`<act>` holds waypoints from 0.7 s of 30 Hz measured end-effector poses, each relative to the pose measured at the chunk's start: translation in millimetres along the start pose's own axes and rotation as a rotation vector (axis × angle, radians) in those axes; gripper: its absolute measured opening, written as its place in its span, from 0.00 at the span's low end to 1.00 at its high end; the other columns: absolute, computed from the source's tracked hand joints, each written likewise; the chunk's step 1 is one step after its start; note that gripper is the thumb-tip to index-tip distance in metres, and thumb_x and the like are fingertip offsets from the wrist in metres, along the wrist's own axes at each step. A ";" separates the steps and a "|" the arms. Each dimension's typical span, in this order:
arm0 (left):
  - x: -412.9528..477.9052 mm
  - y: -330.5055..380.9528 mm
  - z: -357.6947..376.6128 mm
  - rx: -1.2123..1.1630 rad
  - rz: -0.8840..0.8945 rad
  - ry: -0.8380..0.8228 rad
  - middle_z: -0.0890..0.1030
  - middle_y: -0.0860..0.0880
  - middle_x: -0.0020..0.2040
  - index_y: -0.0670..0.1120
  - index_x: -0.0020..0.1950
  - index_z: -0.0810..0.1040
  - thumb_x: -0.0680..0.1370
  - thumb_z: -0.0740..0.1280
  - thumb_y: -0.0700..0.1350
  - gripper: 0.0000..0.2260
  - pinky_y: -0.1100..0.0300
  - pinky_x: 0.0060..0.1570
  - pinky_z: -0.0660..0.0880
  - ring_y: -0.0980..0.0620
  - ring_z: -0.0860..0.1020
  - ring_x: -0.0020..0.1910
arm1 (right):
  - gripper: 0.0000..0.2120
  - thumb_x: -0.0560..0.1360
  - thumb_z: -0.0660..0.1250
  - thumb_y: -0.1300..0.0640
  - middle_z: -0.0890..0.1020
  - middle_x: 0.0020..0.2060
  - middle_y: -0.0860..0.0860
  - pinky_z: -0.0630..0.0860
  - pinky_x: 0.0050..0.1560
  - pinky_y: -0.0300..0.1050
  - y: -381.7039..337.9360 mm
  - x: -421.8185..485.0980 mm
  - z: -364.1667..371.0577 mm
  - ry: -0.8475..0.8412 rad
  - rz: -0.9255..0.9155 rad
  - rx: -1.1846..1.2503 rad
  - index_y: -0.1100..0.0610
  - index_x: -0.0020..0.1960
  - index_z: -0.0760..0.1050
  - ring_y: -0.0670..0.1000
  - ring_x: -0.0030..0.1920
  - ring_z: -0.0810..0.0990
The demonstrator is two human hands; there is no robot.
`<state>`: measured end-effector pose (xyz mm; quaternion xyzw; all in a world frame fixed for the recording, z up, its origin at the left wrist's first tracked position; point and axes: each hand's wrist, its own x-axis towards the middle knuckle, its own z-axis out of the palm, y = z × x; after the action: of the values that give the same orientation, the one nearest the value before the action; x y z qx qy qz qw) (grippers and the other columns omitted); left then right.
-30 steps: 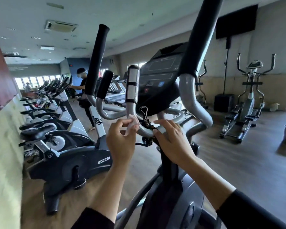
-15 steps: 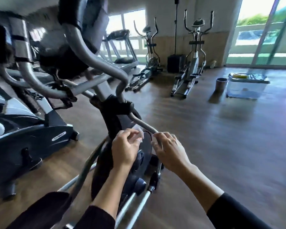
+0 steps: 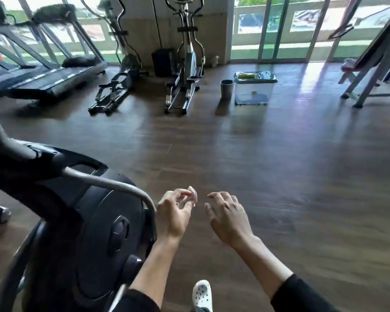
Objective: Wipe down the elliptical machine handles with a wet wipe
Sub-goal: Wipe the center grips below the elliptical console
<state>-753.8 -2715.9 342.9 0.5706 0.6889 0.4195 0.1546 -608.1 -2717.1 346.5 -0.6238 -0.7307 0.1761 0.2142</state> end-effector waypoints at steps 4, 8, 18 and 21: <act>87.4 -4.2 40.6 0.026 0.008 -0.042 0.81 0.51 0.43 0.52 0.44 0.83 0.69 0.76 0.42 0.07 0.69 0.40 0.67 0.54 0.79 0.40 | 0.16 0.80 0.57 0.47 0.74 0.64 0.49 0.66 0.63 0.47 14.1 93.4 5.2 0.007 0.027 -0.051 0.51 0.66 0.71 0.53 0.63 0.70; 192.6 -9.1 63.4 0.045 0.016 -0.051 0.82 0.52 0.43 0.53 0.43 0.83 0.70 0.76 0.43 0.06 0.68 0.39 0.68 0.54 0.80 0.40 | 0.16 0.80 0.57 0.47 0.74 0.63 0.48 0.67 0.61 0.47 9.8 195.6 7.6 0.007 0.021 -0.098 0.50 0.65 0.71 0.53 0.62 0.71; 393.6 -50.0 134.7 0.069 -0.062 -0.014 0.81 0.52 0.43 0.54 0.43 0.83 0.68 0.77 0.41 0.08 0.65 0.40 0.71 0.54 0.80 0.41 | 0.19 0.77 0.54 0.45 0.77 0.60 0.50 0.70 0.59 0.50 25.4 419.8 35.6 -0.028 -0.027 -0.124 0.53 0.62 0.74 0.56 0.59 0.74; 458.9 -68.4 155.7 0.084 -0.104 0.039 0.81 0.51 0.43 0.53 0.44 0.83 0.68 0.77 0.41 0.09 0.63 0.41 0.73 0.51 0.80 0.41 | 0.18 0.78 0.55 0.45 0.75 0.61 0.49 0.69 0.60 0.49 31.4 498.6 51.5 -0.078 -0.084 -0.142 0.51 0.64 0.72 0.54 0.61 0.73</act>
<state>-829.3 -2232.9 319.7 0.5315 0.7375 0.3929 0.1387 -674.1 -2219.4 333.0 -0.5991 -0.7745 0.1387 0.1480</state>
